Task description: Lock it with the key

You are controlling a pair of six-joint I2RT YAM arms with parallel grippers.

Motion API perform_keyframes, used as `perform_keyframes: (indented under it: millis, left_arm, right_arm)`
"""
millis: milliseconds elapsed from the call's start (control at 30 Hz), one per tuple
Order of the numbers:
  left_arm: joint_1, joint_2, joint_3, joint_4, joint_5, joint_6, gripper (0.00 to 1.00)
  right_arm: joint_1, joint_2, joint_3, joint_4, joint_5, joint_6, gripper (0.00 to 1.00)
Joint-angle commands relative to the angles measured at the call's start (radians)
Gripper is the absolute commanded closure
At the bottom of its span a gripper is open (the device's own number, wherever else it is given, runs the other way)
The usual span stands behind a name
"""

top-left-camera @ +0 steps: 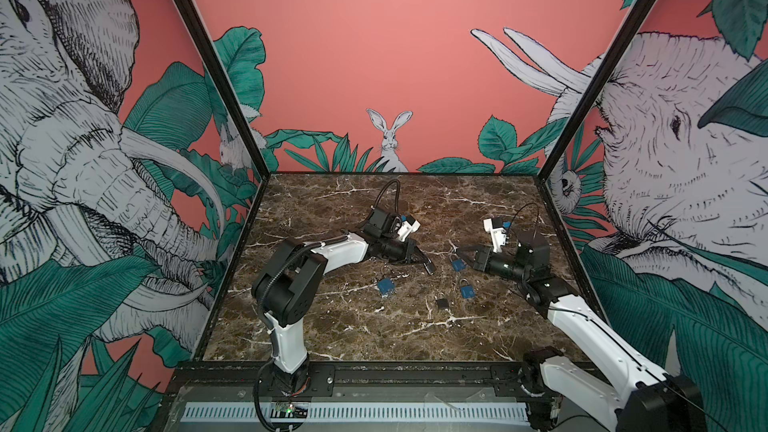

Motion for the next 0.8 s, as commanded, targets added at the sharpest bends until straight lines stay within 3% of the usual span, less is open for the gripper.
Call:
perform_keyframes:
  millis: [0, 700, 767]
  left_arm:
    - [-0.014, 0.032, 0.051, -0.023, 0.033, 0.019, 1.0]
    - [-0.022, 0.208, 0.124, -0.049, -0.034, -0.029, 1.0]
    - [-0.022, 0.216, 0.125, -0.051, -0.043, -0.036, 0.91]
  right_arm:
    - [-0.005, -0.018, -0.004, -0.018, 0.014, -0.036, 1.0]
    - [-0.004, -0.02, -0.018, -0.048, 0.001, -0.04, 1.0]
    - [-0.005, -0.018, -0.016, -0.048, 0.005, -0.038, 1.0]
